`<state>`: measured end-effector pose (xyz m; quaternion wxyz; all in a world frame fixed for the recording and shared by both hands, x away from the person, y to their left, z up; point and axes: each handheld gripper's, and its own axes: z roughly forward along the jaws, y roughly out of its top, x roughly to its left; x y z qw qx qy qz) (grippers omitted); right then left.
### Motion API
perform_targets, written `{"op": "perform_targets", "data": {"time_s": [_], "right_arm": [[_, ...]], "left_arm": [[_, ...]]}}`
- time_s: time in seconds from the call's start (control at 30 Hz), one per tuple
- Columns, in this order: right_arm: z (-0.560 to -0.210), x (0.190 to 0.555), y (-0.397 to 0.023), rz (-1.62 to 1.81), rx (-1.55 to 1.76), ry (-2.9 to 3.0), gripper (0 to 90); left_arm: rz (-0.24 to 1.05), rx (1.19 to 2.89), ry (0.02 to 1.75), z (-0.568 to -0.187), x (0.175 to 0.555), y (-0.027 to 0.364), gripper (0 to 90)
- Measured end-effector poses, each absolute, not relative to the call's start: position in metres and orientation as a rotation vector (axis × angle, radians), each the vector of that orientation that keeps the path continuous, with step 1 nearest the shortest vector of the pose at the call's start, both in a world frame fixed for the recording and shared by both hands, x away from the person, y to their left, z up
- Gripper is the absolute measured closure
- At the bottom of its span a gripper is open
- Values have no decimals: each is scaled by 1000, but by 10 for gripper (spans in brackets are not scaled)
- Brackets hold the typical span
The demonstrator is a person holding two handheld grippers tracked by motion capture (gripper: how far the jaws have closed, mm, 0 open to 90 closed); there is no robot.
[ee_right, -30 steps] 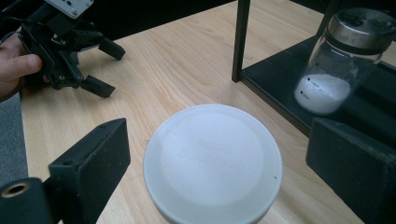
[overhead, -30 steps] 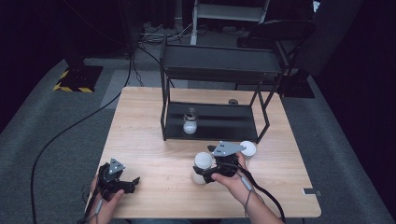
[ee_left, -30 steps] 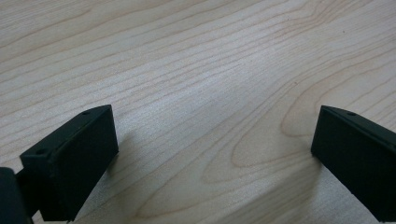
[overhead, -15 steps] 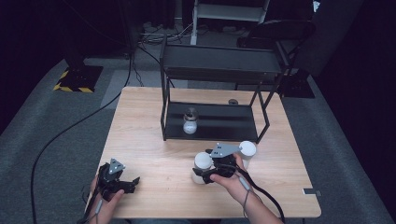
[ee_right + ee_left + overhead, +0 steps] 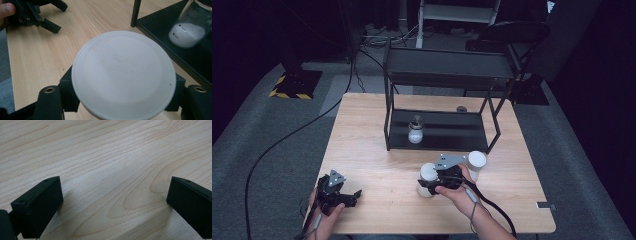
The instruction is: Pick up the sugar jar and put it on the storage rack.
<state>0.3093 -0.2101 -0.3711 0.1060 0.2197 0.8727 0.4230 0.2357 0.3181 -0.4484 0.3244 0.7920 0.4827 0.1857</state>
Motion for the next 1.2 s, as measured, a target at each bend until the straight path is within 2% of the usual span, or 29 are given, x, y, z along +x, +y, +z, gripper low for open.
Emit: {"op": "perform_targets", "data": {"time_s": [0.33, 1.2], "right_arm": [[-368, 313, -213, 1273, 644, 2580, 339], [-327, 321, -223, 1306, 669, 2535, 340]], "left_arm": [[488, 2077, 1265, -448, 236, 318, 6], [486, 2078, 1263, -448, 236, 319, 6]]}}
